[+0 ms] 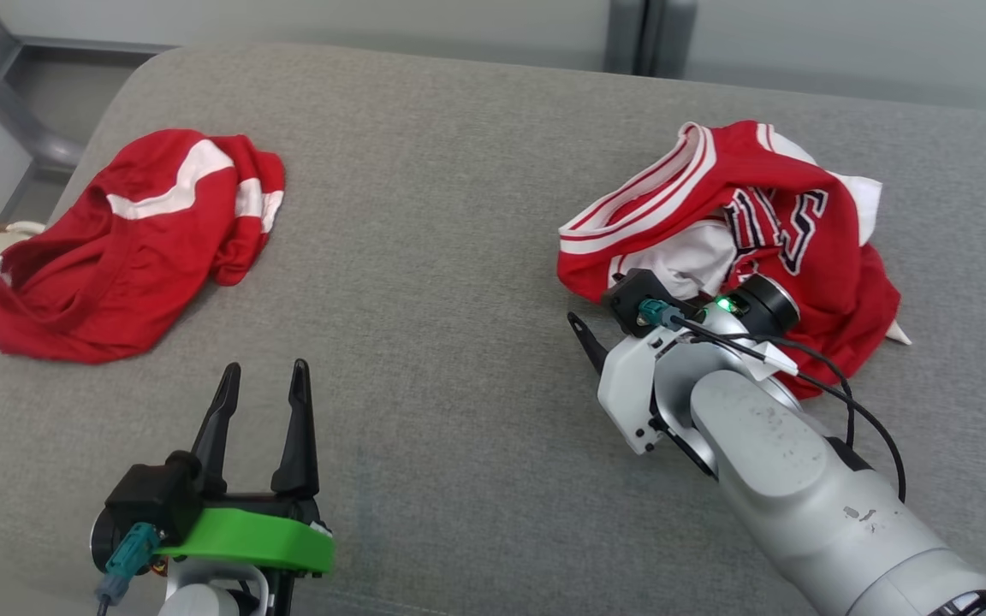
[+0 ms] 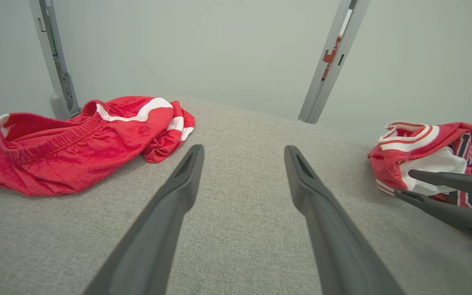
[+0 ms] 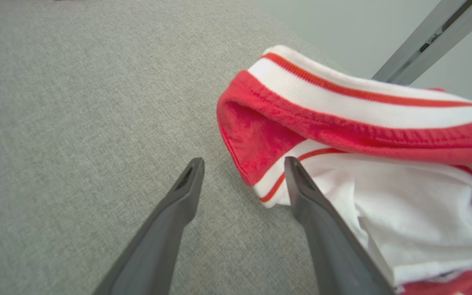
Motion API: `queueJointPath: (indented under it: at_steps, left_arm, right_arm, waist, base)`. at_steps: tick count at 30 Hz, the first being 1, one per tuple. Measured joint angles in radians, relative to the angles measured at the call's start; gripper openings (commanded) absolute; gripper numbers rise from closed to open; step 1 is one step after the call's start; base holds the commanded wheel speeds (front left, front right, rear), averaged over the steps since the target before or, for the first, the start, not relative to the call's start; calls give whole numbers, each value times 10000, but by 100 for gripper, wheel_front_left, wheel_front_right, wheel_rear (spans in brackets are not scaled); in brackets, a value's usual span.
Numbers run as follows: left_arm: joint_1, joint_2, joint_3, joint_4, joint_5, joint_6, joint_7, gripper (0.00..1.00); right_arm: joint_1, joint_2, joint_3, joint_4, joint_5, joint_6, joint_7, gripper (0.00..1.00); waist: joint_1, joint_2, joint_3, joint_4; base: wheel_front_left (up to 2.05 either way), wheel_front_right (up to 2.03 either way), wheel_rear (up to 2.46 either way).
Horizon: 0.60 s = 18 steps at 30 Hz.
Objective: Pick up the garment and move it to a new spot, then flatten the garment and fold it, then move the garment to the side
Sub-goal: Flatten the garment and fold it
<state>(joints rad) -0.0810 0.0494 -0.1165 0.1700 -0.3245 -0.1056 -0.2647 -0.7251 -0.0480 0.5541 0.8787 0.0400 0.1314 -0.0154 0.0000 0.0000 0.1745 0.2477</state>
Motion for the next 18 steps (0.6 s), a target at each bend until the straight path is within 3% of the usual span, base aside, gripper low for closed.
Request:
queueJointPath:
  at_steps: [7,8,9,10,18]
  left_arm:
    - [-32,2,-151,8,-92,12,0,100]
    - [-32,2,-159,8,-94,12,0,100]
    - [-32,2,-169,6,-100,17,0,100]
    - [-32,2,-171,4,-111,19,0,100]
    - [-14,2,-104,19,-163,50,0,100]
  right_arm:
    - [-403,-2,-980,1049,-1101,0,-307,100]
    - [-403,4,-1179,1131,-1193,2,-351,90]
    - [-407,4,-1392,1185,-1302,0,-445,31]
    - [-424,2,-1576,1246,-1419,0,-451,0]
    - [-384,-2,-2711,1233,-1837,0,-1034,0]
  waist:
    - [0,0,290,791]
    - [0,0,327,881]
    - [0,0,363,963]
    - [0,0,395,1028]
    - [0,0,365,1021]
  base:
    - [0,0,0]
    - [0,0,0]
    - [0,0,0]
    - [0,0,0]
    - [0,0,0]
